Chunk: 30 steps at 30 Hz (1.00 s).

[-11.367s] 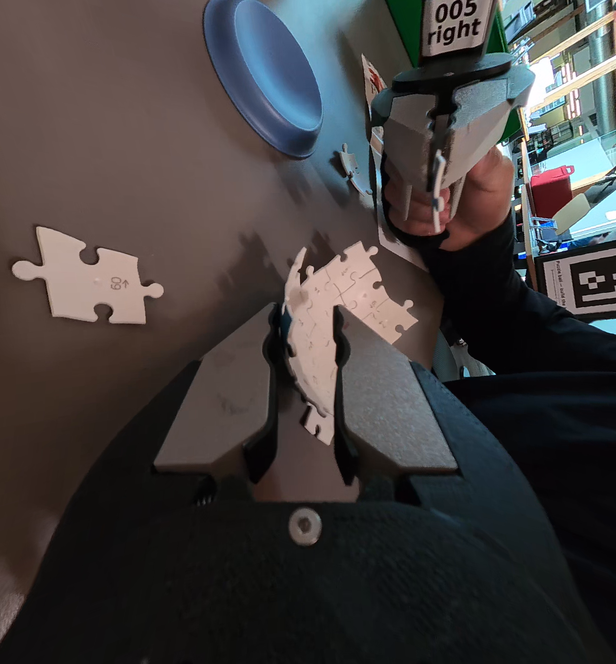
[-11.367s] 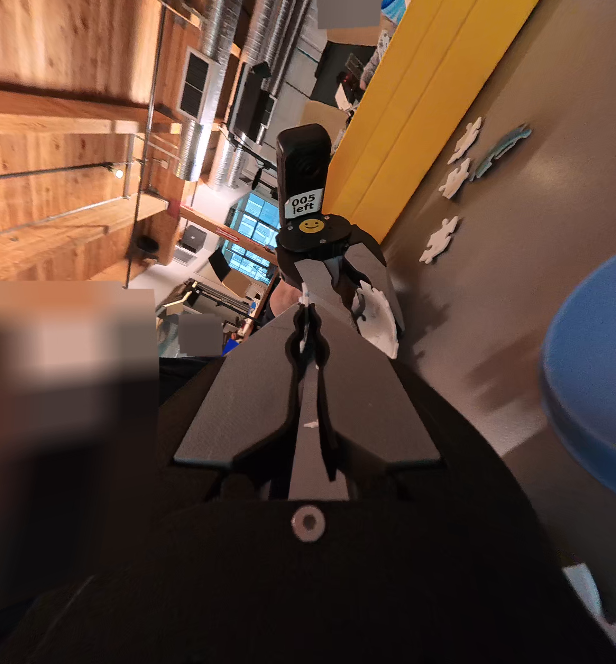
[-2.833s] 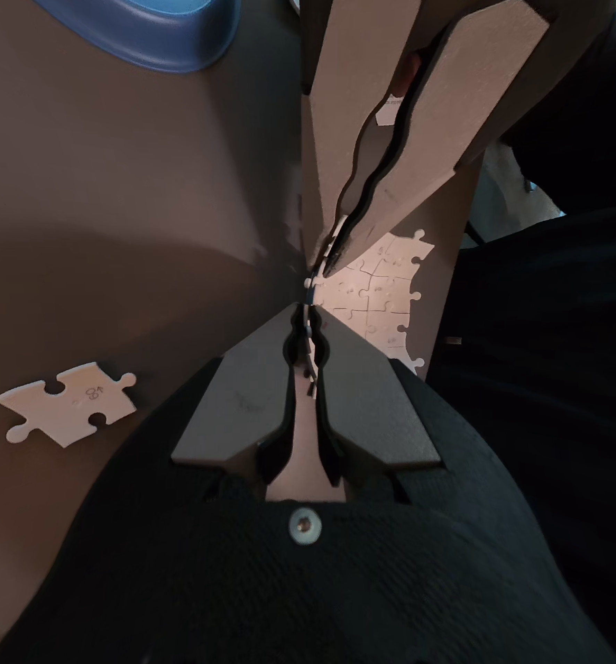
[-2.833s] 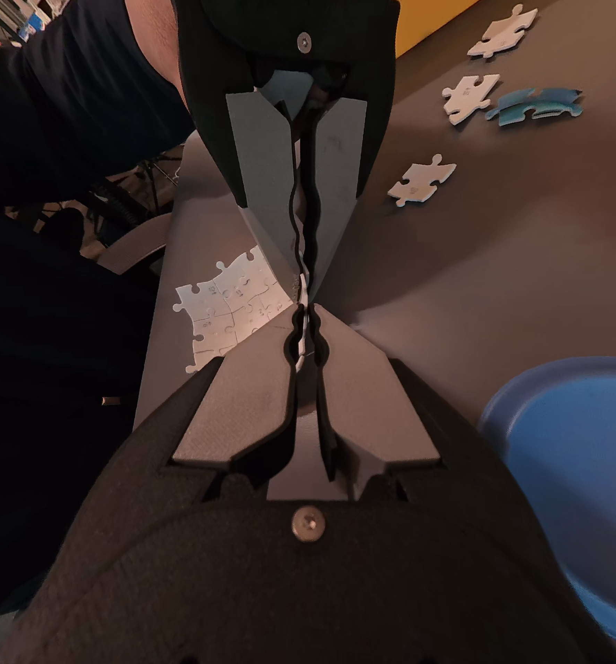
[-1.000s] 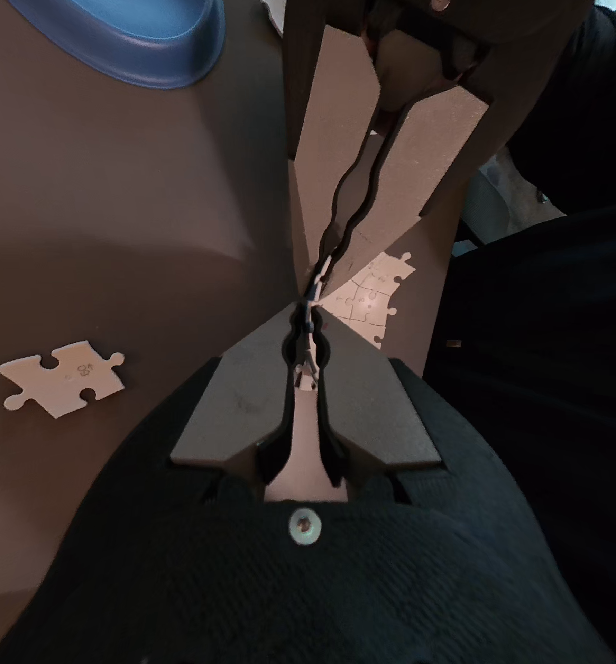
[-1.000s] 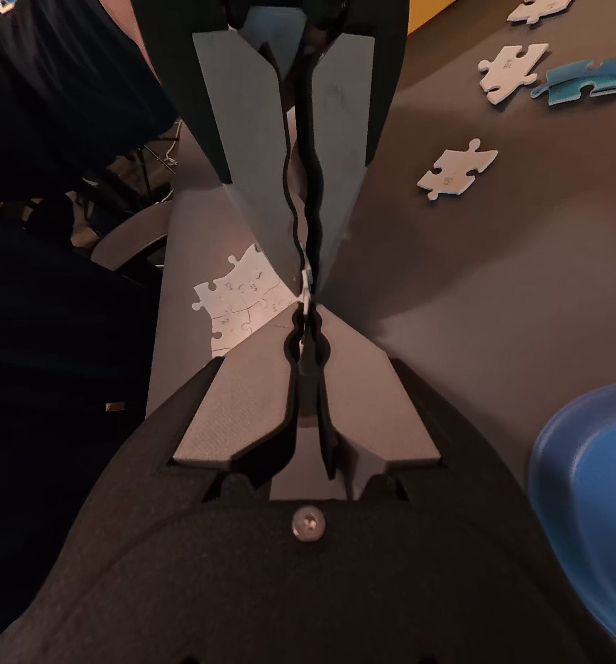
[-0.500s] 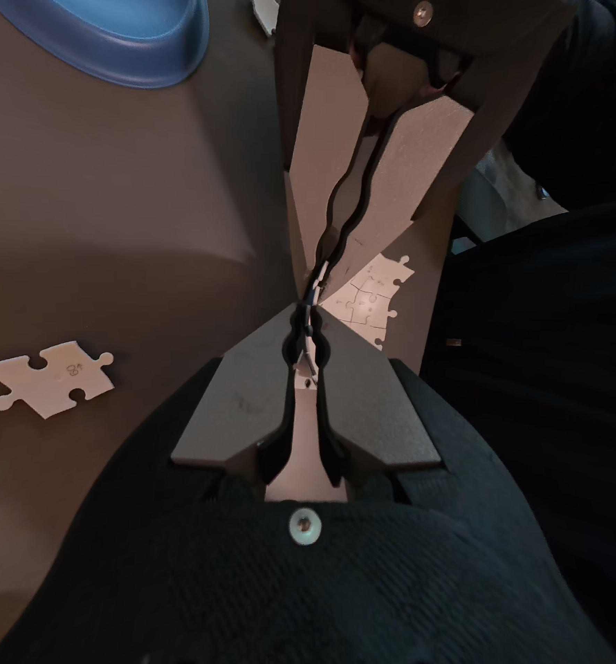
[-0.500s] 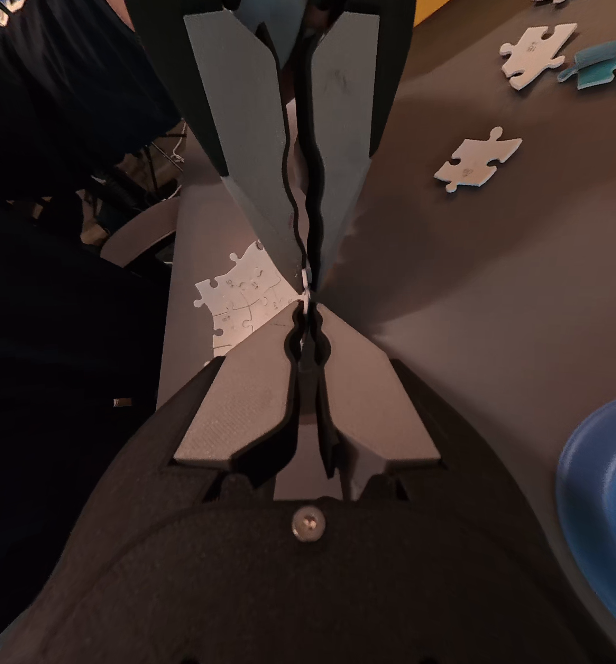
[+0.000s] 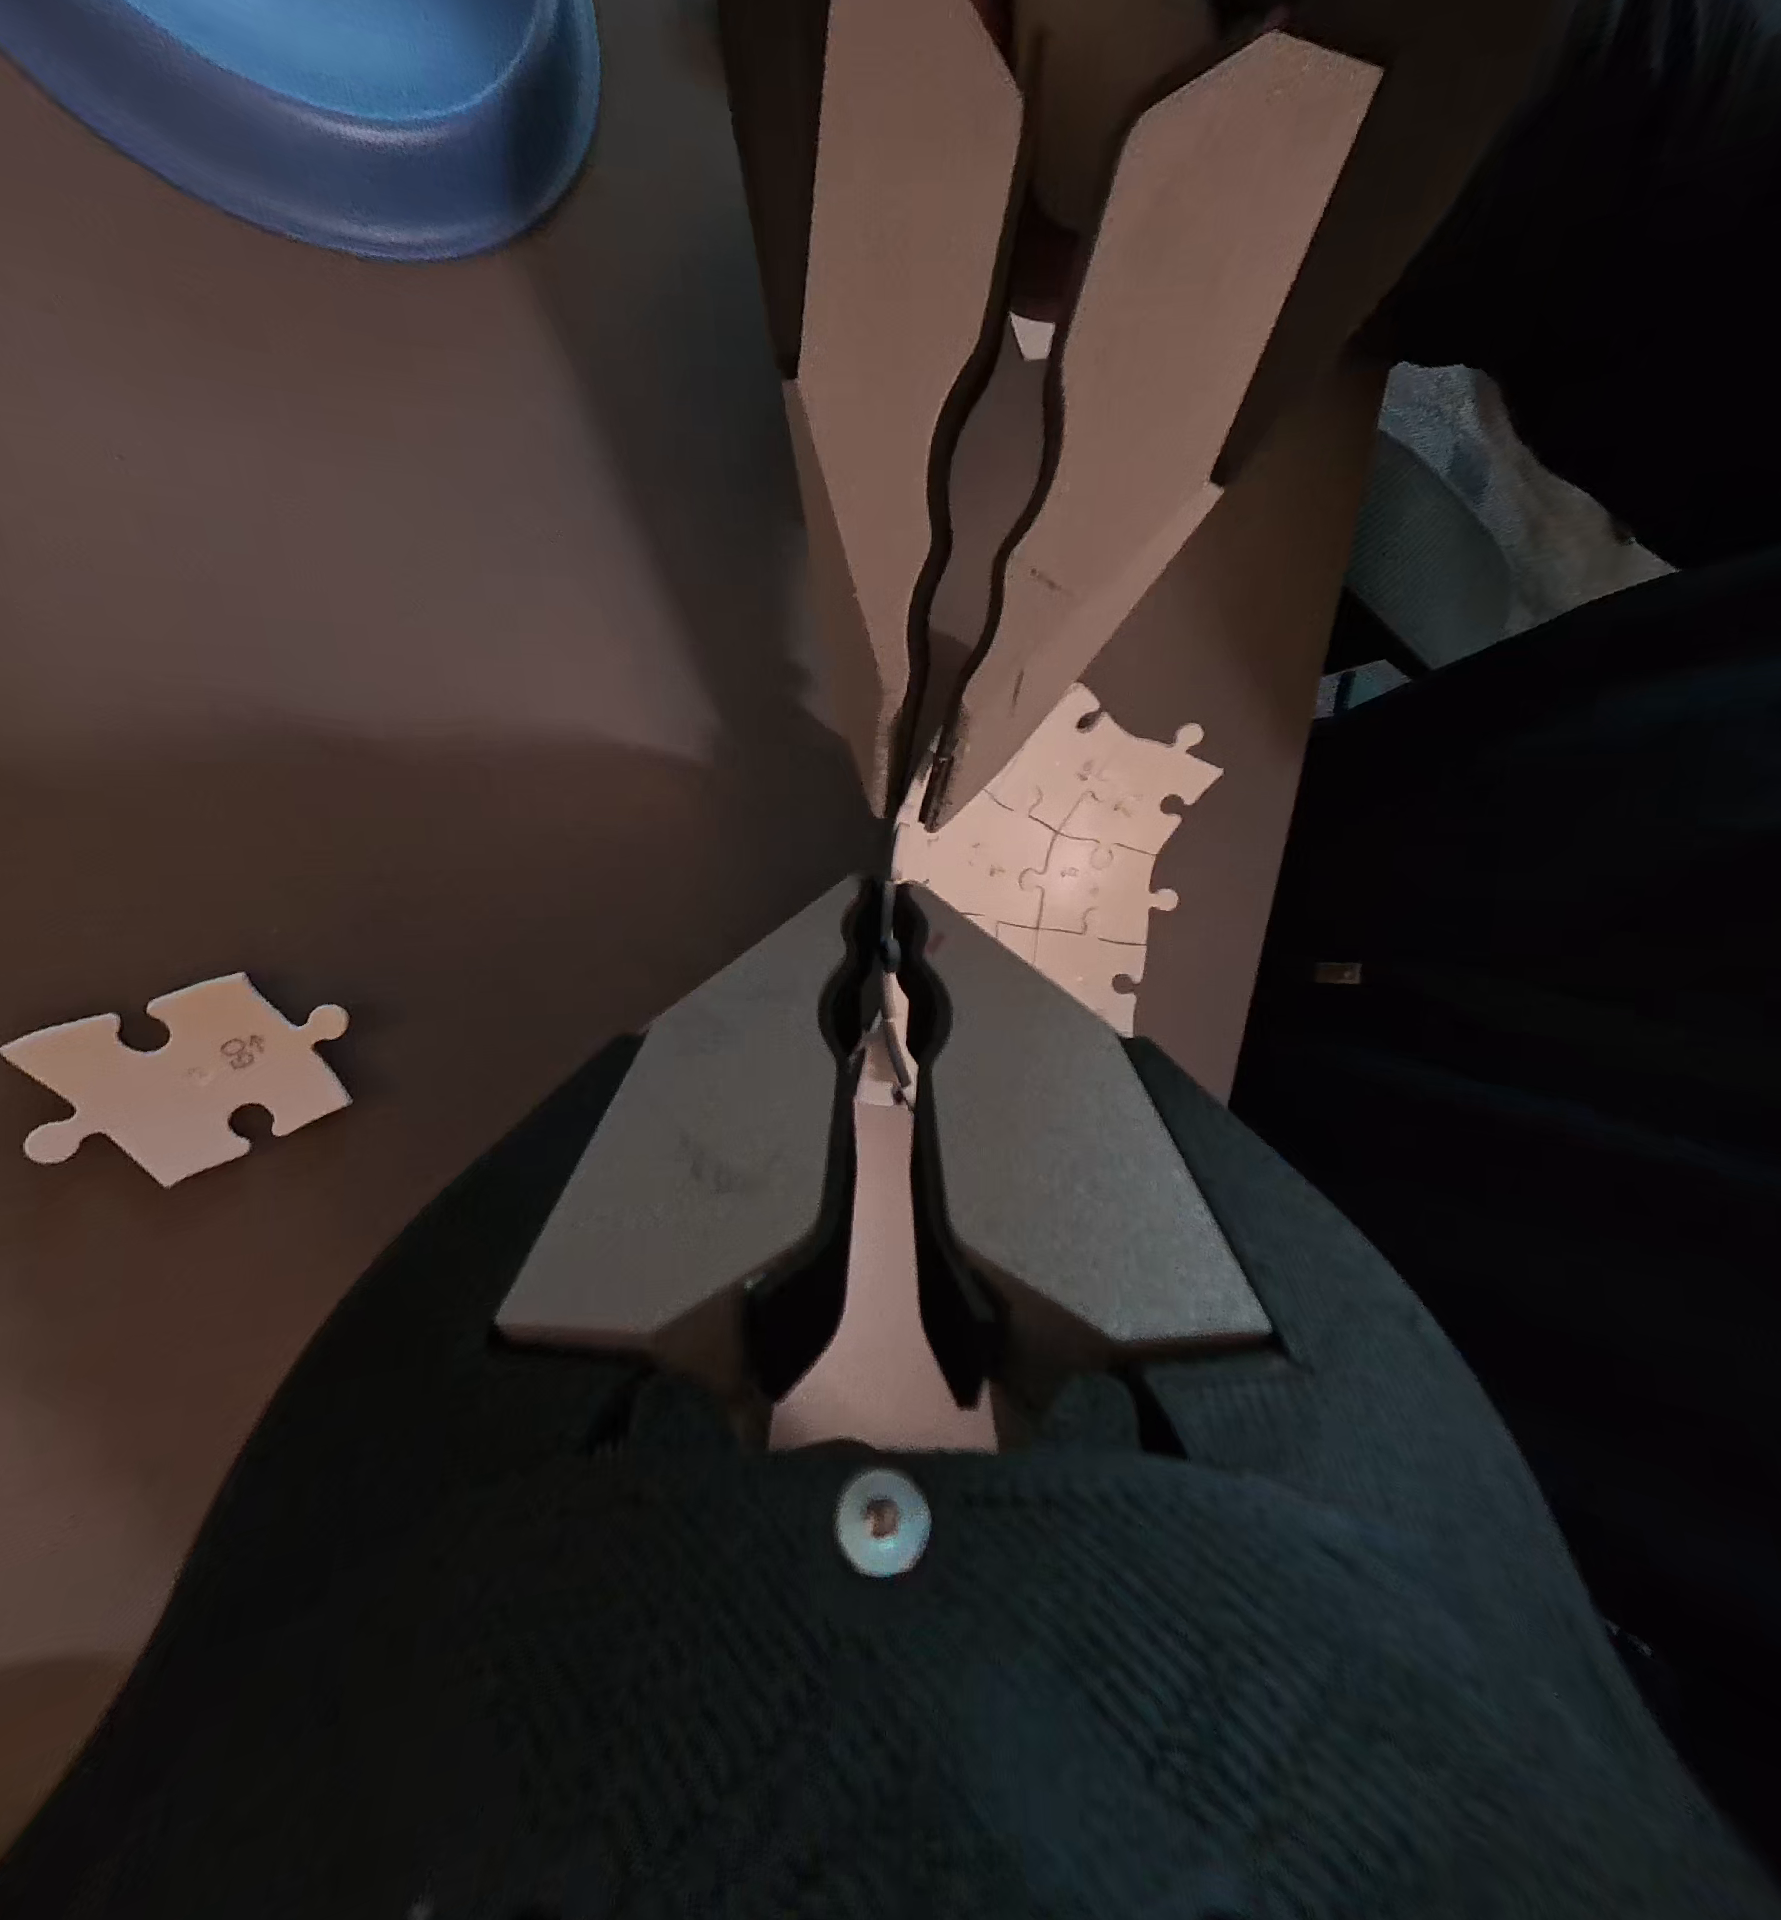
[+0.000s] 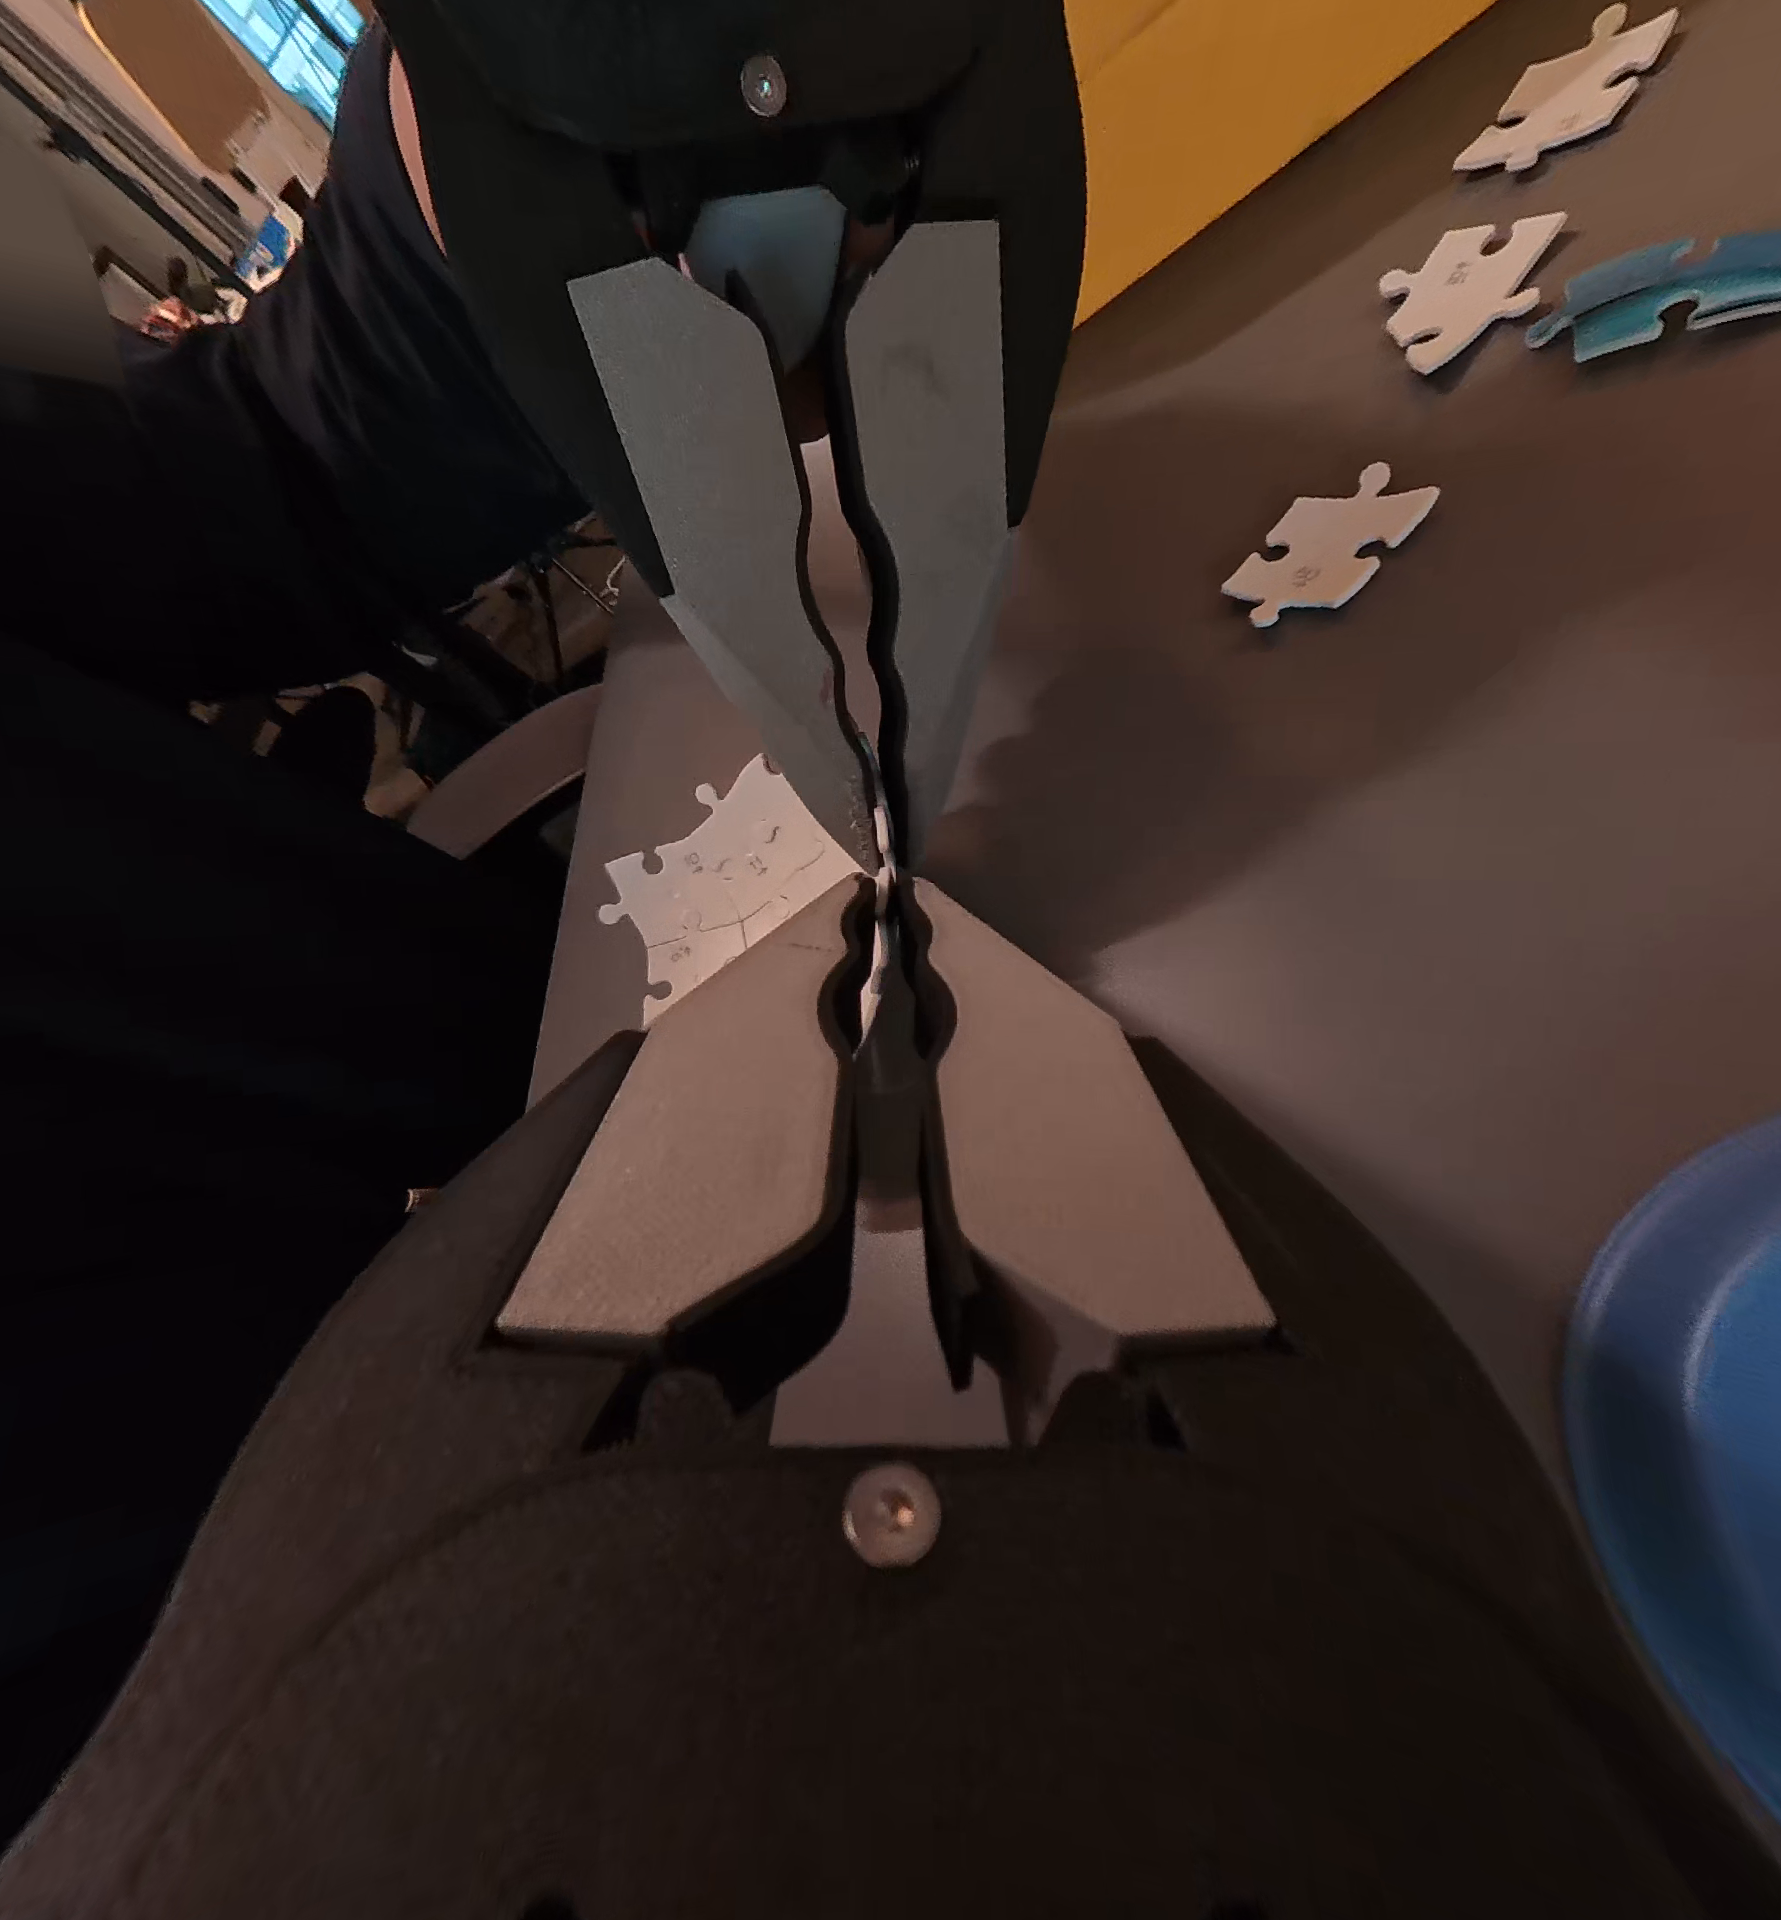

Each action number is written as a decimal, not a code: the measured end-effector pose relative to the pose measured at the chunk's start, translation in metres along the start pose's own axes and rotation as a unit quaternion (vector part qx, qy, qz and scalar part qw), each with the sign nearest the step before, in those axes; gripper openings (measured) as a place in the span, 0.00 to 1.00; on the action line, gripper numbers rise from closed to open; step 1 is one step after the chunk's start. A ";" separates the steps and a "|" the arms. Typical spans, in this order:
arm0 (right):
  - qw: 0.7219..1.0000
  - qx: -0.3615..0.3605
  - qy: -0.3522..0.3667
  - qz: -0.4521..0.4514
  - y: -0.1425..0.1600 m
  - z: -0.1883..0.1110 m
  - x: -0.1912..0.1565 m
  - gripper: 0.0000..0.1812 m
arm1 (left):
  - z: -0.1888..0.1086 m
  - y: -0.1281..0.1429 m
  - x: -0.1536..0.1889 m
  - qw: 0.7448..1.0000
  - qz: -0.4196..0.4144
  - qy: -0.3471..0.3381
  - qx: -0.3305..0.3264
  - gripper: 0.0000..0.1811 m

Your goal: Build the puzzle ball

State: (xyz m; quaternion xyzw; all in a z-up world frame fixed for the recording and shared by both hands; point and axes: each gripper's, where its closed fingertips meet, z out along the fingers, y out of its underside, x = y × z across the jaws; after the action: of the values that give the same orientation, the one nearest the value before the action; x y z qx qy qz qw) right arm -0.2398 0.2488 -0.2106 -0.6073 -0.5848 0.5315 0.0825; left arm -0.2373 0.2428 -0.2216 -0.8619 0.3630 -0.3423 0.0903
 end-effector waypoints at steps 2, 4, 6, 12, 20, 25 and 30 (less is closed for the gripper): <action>1.000 -0.003 0.005 -0.008 0.000 0.000 0.000 0.00 | 0.000 0.000 0.000 1.000 0.002 -0.001 -0.002 0.00; 1.000 -0.005 0.009 -0.011 0.001 0.000 0.001 0.00 | 0.001 0.000 -0.001 1.000 0.001 -0.001 -0.002 0.00; 1.000 -0.005 0.005 -0.009 0.001 0.000 0.001 0.00 | 0.001 -0.001 -0.001 1.000 0.001 0.001 -0.001 0.00; 1.000 -0.014 -0.009 0.004 0.006 0.001 0.000 0.01 | 0.001 -0.002 0.000 1.000 0.003 -0.002 0.000 0.00; 0.999 -0.025 0.026 -0.006 0.006 0.001 0.003 0.00 | 0.001 -0.003 -0.001 1.000 -0.014 0.001 0.008 0.00; 1.000 0.000 0.000 0.017 0.001 0.002 0.002 0.01 | -0.004 -0.002 -0.002 1.000 -0.016 -0.004 0.016 0.00; 0.999 -0.031 -0.006 0.020 0.013 0.008 0.002 0.00 | -0.008 -0.002 -0.004 1.000 -0.015 -0.013 0.018 0.00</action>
State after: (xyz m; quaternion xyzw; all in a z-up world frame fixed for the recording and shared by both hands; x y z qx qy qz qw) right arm -0.2384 0.2420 -0.2240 -0.6179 -0.5891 0.5184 0.0495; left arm -0.2433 0.2473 -0.2168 -0.8700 0.3425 -0.3387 0.1051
